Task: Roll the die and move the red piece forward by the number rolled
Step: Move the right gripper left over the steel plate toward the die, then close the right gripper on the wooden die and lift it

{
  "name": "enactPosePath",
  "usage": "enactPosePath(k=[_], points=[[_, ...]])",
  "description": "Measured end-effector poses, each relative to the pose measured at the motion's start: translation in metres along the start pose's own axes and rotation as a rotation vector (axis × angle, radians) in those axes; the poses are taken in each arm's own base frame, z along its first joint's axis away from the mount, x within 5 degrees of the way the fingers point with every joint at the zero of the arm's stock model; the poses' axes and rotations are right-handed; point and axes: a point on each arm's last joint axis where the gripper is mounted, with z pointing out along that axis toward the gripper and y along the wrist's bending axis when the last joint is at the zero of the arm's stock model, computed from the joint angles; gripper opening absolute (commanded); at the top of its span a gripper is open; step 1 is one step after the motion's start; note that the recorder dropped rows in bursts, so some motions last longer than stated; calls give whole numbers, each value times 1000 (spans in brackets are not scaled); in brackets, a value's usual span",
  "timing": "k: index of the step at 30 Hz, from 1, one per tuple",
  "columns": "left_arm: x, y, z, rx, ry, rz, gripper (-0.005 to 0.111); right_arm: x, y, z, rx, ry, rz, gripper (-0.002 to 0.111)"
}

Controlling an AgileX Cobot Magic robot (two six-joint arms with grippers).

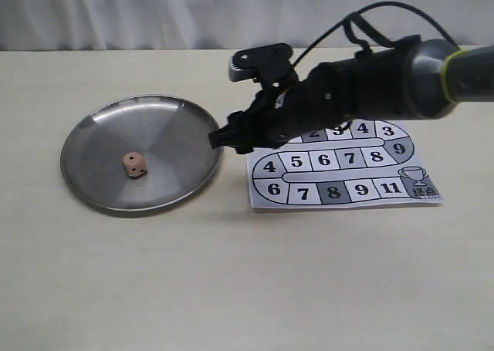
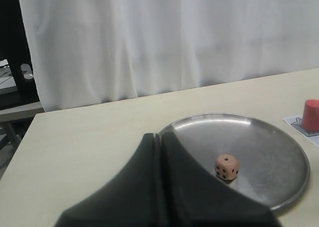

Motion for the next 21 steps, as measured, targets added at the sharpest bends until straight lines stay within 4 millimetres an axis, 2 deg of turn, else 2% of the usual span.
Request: enactPosePath(k=[8,15,18,21], points=[[0,0,0,0,0,0,0,-32,56,33,-89,25,-132,69],[0,0,0,0,0,0,0,-44,97,69,-146,53,-234,69],[0,0,0,0,0,0,0,-47,108,83,-161,63,-256,69],[0,0,0,0,0,0,0,-47,110,98,-163,68,-261,69]])
